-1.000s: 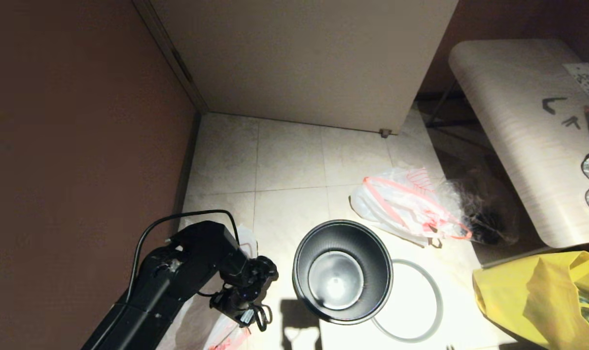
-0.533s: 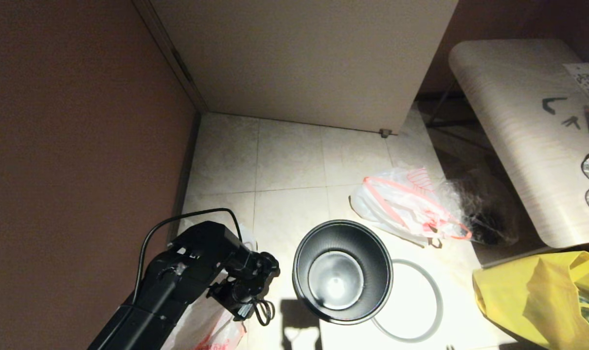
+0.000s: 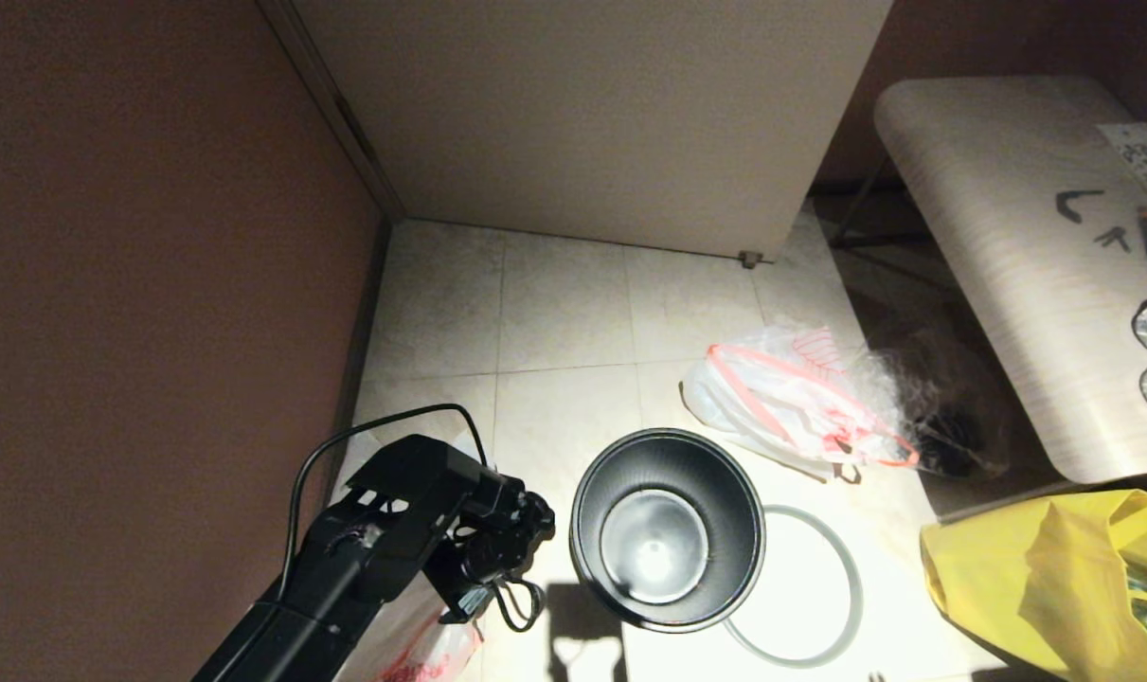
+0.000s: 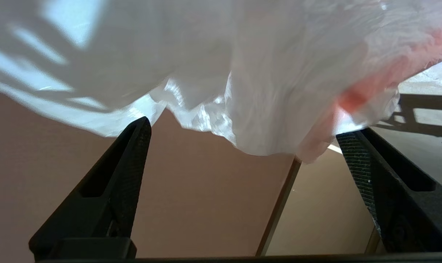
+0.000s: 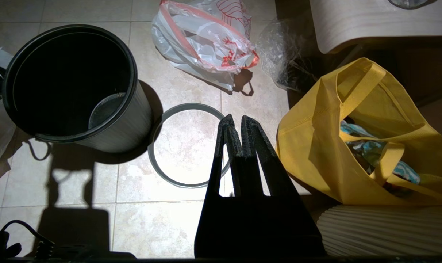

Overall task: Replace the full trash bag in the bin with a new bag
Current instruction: Pick up a new trash bag

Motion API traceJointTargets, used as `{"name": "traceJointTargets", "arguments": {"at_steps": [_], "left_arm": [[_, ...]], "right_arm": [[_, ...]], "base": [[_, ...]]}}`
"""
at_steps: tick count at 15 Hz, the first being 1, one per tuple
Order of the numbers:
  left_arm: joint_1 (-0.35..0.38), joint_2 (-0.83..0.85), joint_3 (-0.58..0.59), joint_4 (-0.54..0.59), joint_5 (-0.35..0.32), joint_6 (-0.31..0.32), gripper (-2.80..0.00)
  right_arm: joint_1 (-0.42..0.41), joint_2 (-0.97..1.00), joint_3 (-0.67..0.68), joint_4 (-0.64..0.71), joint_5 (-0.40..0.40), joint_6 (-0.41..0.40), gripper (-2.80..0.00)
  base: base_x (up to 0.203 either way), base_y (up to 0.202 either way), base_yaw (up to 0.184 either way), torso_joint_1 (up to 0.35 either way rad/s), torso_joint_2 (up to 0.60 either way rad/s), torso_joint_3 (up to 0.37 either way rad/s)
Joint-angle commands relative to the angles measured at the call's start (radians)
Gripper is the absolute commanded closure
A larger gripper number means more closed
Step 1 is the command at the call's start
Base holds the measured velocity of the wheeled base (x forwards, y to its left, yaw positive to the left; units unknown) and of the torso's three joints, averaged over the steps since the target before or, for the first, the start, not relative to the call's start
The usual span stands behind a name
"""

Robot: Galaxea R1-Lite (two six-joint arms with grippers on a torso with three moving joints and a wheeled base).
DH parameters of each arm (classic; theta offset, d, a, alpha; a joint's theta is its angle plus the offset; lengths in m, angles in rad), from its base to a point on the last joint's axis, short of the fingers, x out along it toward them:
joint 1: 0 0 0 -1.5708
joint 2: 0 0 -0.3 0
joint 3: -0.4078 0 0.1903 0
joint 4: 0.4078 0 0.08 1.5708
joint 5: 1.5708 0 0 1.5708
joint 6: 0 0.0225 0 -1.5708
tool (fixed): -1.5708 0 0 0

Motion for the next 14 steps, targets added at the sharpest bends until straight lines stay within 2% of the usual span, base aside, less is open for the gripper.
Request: {"name": "traceJointTargets", "arguments": {"at_steps": [1,5,8,9,11,14], "left_arm": [[-0.003,0.027,-0.003,-0.003,0.004,-0.003,-2.80],[0.001,0.054,0.003,-0.111,0.004,-0.025,-2.80],[0.002,0.056,0.003,-0.151,0.005,-0.052,-2.80],[0.004,0.057,0.003,-0.167,0.007,-0.055,0.00],[0.017,0.065,0.003,-0.199,0.050,-0.055,0.00],[0.026,0.077,0.002,-0.235,0.070,-0.054,0.00]], "right_arm": [[0.000,0.001,0.000,0.000,0.000,-0.001,0.00],[0.000,0.001,0.000,0.000,0.000,-0.001,0.00],[0.000,0.001,0.000,0.000,0.000,-0.001,0.00],[0.000,0.001,0.000,0.000,0.000,-0.001,0.00],[0.000,0.001,0.000,0.000,0.000,-0.001,0.00],[0.000,0.001,0.000,0.000,0.000,-0.001,0.00]], "base": [[0.000,0.000,0.000,0.000,0.00,0.000],[0.000,0.000,0.000,0.000,0.00,0.000],[0.000,0.000,0.000,0.000,0.00,0.000],[0.000,0.000,0.000,0.000,0.00,0.000],[0.000,0.000,0.000,0.000,0.00,0.000],[0.000,0.000,0.000,0.000,0.00,0.000]]}}
